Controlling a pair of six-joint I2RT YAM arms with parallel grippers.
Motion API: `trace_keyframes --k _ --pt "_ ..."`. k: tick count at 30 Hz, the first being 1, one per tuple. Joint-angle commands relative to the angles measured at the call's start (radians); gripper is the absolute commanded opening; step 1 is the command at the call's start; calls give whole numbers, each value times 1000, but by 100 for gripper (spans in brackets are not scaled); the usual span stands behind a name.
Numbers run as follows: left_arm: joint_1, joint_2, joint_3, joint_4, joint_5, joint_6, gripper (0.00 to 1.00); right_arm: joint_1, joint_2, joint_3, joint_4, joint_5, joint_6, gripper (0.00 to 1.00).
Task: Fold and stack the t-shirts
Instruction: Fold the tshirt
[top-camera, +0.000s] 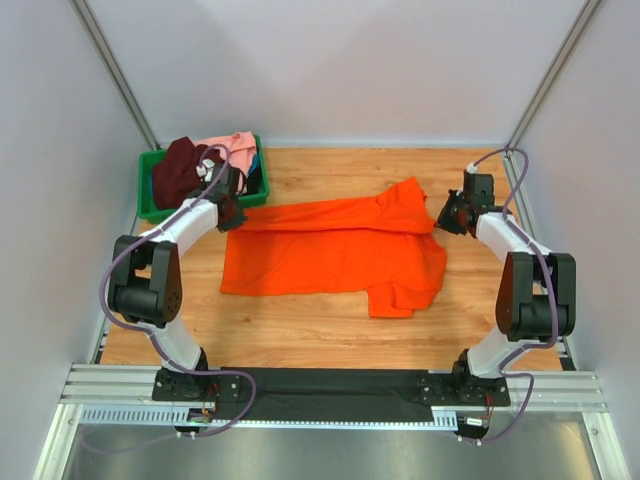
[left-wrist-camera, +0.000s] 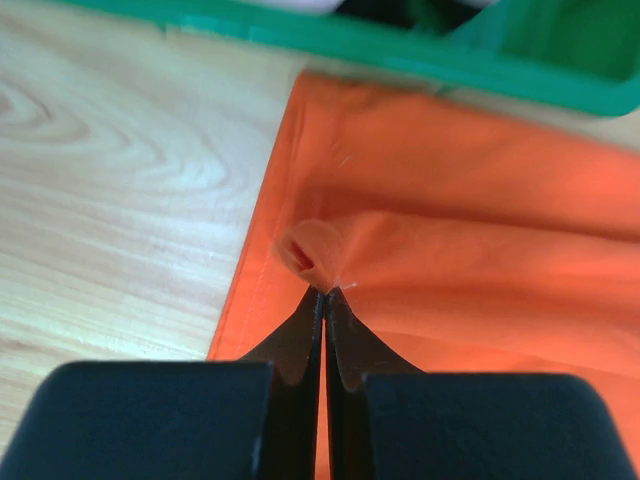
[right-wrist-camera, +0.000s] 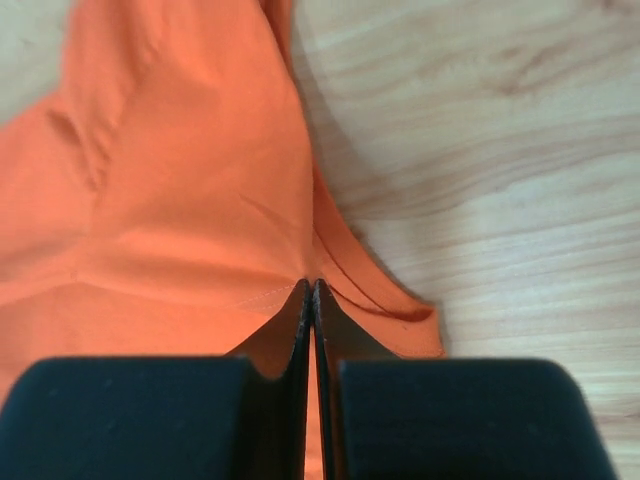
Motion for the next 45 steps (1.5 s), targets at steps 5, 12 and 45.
trace_keyframes --k 5,12,45 --pt "7 -74 210 110 -5 85 0 -1 -23 265 57 -53 45 0" --pt "39 -14 296 199 32 185 0 -4 94 439 103 -79 59 0" --pt "84 -136 -223 415 216 139 0 -47 25 13 213 -112 137 0"
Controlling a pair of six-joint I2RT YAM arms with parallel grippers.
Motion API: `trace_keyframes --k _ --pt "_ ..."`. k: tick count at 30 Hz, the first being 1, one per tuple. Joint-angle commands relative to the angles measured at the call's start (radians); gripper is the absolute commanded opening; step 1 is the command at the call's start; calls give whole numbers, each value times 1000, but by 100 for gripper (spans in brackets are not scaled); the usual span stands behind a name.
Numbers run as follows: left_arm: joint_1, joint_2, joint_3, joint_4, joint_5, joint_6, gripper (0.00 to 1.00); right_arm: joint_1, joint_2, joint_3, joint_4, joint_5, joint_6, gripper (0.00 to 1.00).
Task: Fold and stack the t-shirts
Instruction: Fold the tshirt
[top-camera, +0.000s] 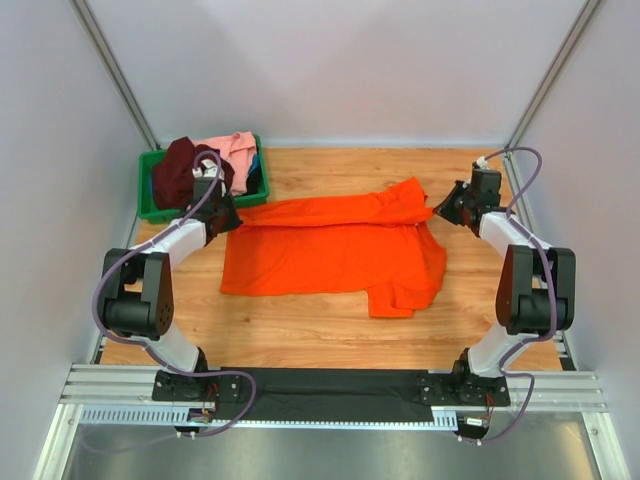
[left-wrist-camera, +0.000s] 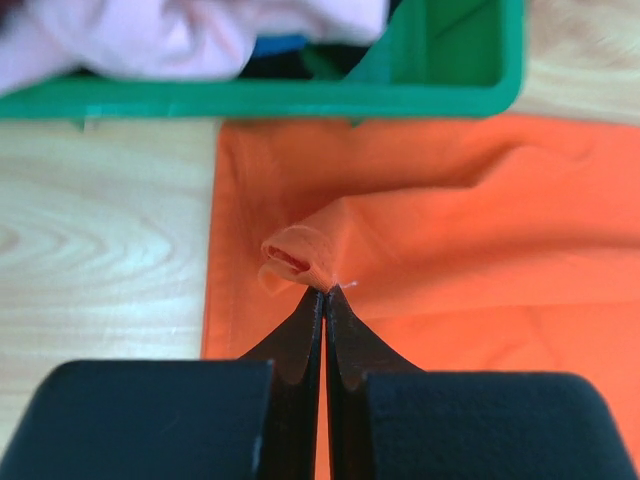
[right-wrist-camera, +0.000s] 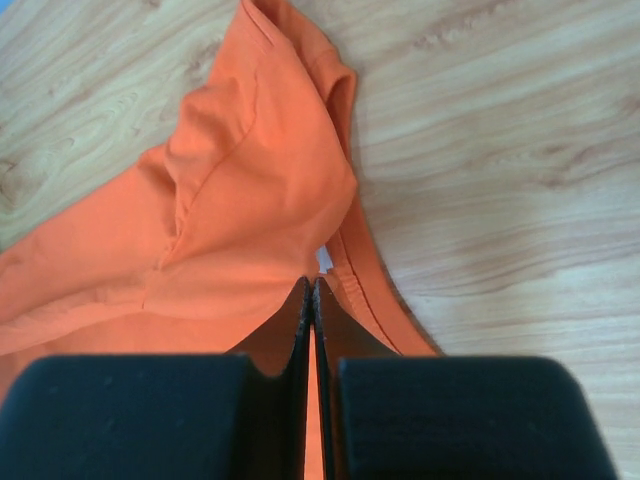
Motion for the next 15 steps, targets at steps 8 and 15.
trace_keyframes --k 8,15 --pt "2 -14 -119 -43 -102 -175 0 -4 69 -44 -151 87 146 0" --pt "-8 -38 -139 -180 -98 -270 0 -6 11 -132 -255 187 167 0"
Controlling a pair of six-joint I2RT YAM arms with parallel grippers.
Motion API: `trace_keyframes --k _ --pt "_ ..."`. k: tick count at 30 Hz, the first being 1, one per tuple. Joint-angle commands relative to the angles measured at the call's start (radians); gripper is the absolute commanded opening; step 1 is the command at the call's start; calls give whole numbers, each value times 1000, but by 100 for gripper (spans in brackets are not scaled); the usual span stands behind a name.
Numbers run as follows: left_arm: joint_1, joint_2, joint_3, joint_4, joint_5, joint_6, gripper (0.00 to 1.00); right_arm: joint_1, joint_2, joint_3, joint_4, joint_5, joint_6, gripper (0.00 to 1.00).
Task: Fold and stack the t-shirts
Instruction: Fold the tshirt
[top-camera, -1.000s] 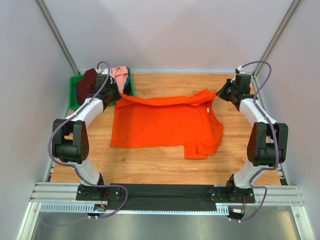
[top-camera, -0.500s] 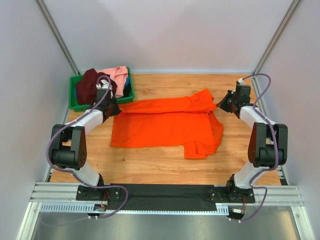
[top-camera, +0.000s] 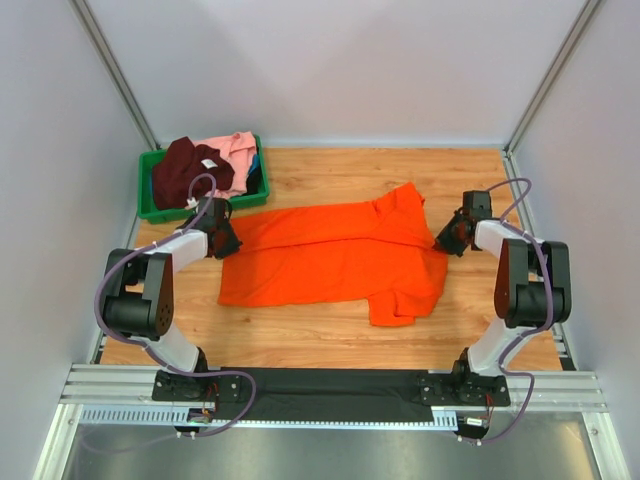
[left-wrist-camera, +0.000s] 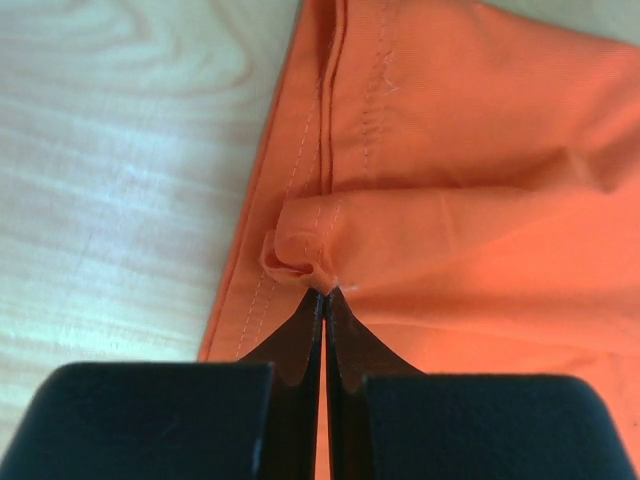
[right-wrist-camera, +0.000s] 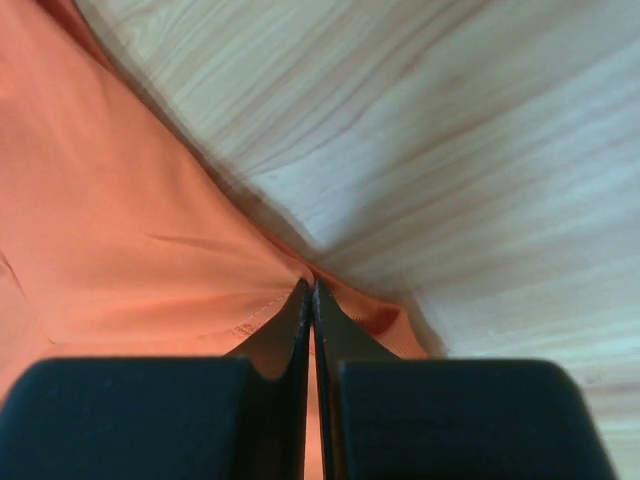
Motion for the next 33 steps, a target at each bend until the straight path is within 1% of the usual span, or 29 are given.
trace_keyframes --k 1,5,6,10,12,14,15,16,17,18,20,21,23,24,27,29,30,33 --pt "-9 -40 -4 -104 -22 -87 0 -6 -81 -39 -89 91 32 0" --pt "-46 -80 -64 -130 -37 -122 0 -7 -138 -104 -116 119 35 0" --pt "-55 -109 -93 -147 -43 -136 0 -7 -176 -118 -135 152 37 0" --pt "-77 -192 -134 -218 -95 -162 0 -30 -283 -196 -161 174 34 0" --pt "-77 -241 -130 -251 -118 -158 0 -35 -323 -202 -138 169 14 0" --pt "-77 -274 -93 -259 -135 -135 0 -35 -369 -184 -103 101 -6 0" --pt "-75 -276 -46 -261 -140 -127 0 -33 -374 -164 -80 78 -24 0" --pt "-71 -273 -15 -262 -134 -109 0 -35 -376 -143 -71 23 -34 0" --pt "-68 -255 17 -256 -125 -96 0 -33 -371 -80 -64 2 -35 0" --pt "-60 -241 87 -252 -112 -84 0 -33 -363 -48 -66 -30 -45 0" --pt "-55 -189 163 -252 -95 -47 0 -35 -333 28 -69 -47 -57 0" --pt "-52 -170 236 -250 -92 -34 0 -35 -319 101 -69 -62 -69 0" --pt "-48 -112 304 -247 -89 -6 0 -35 -287 169 -60 -84 -80 0" --pt "-43 -92 371 -248 -88 3 0 -35 -249 234 -49 -116 -92 0" --pt "-31 -12 489 -236 -74 43 0 -33 -187 324 29 -183 -111 0" --pt "-25 44 537 -219 -57 72 0 -33 -158 361 84 -208 -121 0" --pt "-23 61 583 -216 -57 98 0 -33 -124 378 94 -220 -124 0" --pt "-14 123 638 -201 -42 129 0 -33 -63 457 98 -228 -126 0"
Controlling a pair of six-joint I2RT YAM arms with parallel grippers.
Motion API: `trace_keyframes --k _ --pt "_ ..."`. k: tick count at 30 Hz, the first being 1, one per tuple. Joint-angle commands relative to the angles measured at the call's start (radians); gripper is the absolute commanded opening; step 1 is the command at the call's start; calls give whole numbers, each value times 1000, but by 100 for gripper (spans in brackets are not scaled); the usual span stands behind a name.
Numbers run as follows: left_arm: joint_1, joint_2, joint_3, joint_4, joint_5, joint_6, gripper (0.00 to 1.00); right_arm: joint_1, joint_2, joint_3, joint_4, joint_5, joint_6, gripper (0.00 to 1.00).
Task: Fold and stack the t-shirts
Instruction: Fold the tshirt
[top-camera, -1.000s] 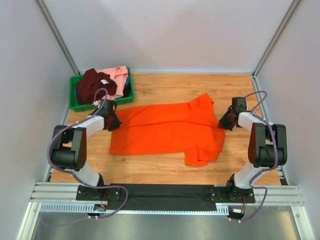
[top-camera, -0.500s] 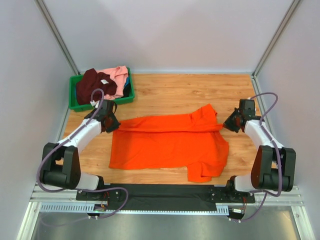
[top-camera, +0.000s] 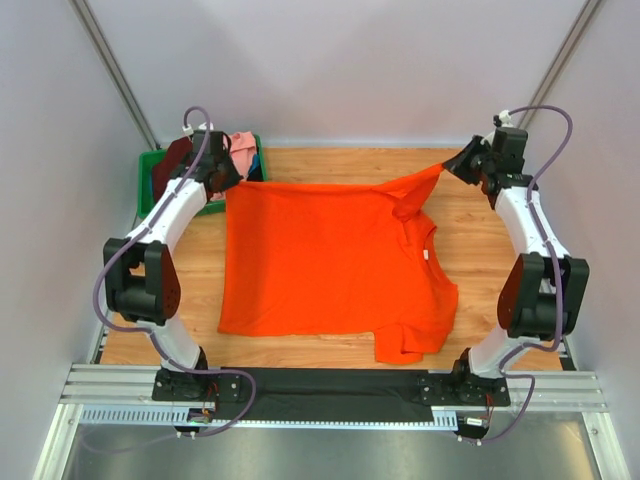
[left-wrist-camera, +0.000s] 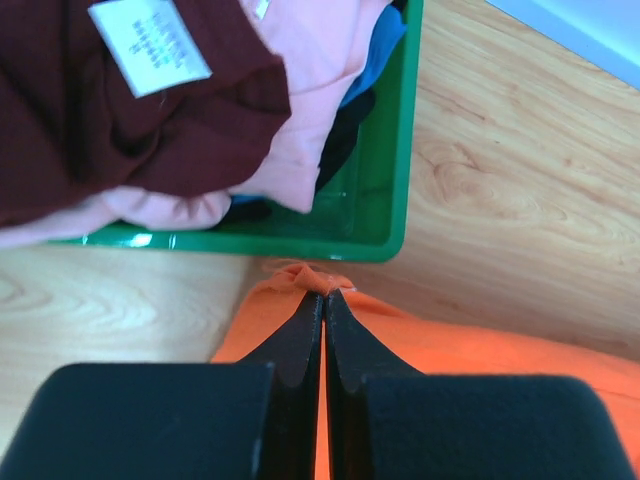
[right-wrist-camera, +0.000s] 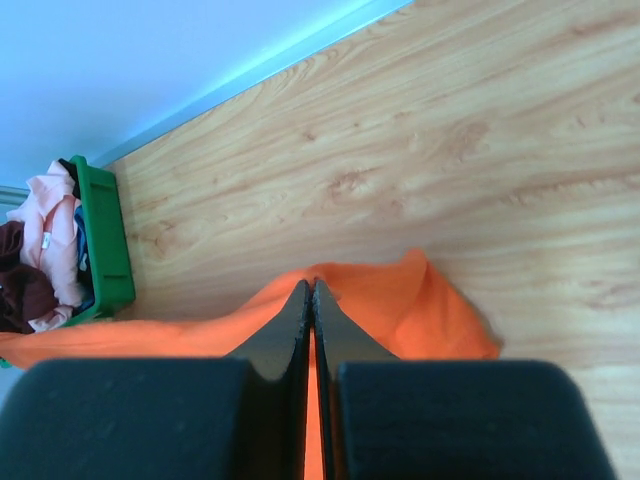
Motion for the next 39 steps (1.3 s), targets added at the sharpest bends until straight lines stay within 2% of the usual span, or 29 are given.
trace_keyframes --k 1,9,20,25,29,39 --pt "14 63 68 41 34 89 0 -3 94 89 63 -51 -25 0" --pt "18 77 -8 78 53 83 0 -5 153 40 100 -37 -5 0" --pt "18 -24 -163 38 33 68 0 -26 48 -139 6 24 -25 0" --pt "18 -44 -234 7 79 45 0 -26 -70 -322 2 23 -4 0" --pt "18 -70 -272 -22 48 52 0 -33 -71 -370 -20 40 -24 0" --pt "18 -51 -337 -45 97 22 0 -49 -99 -466 -9 46 -19 0"
